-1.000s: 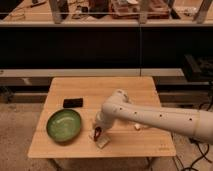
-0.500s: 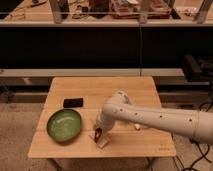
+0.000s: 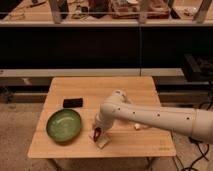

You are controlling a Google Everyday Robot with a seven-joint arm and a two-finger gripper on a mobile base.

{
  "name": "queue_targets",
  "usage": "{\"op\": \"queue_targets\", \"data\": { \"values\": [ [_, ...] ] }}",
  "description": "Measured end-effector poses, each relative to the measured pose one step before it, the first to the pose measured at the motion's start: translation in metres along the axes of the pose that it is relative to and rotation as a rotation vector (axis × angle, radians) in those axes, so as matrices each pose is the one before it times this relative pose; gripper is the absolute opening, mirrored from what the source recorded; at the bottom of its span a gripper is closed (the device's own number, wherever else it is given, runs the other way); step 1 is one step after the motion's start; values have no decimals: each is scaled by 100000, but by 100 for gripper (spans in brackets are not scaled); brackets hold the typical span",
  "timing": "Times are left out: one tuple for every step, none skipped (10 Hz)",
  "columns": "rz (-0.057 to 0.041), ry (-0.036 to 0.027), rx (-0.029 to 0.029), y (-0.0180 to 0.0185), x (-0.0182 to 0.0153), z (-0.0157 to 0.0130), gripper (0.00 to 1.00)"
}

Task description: Place the pepper on the white sponge

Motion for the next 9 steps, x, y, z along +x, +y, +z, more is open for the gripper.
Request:
{"op": "queue_targets", "data": {
  "values": [
    [-698, -404, -178, -155, -263, 10, 58],
    [-477, -337, -21, -18, -206, -44, 67],
    [-467, -297, -75, 48, -217, -77, 76],
    [-334, -265, -50, 62, -164, -34, 80],
    [-567, -275, -80, -38, -199, -10, 80],
    [-764, -289, -182, -22, -202, 26, 80],
    [-975, -403, -174, -89, -255, 46, 80],
    [-351, -120, -74, -14, -54, -3, 80],
    [9, -247, 140, -35, 25, -91, 76]
  ]
}}
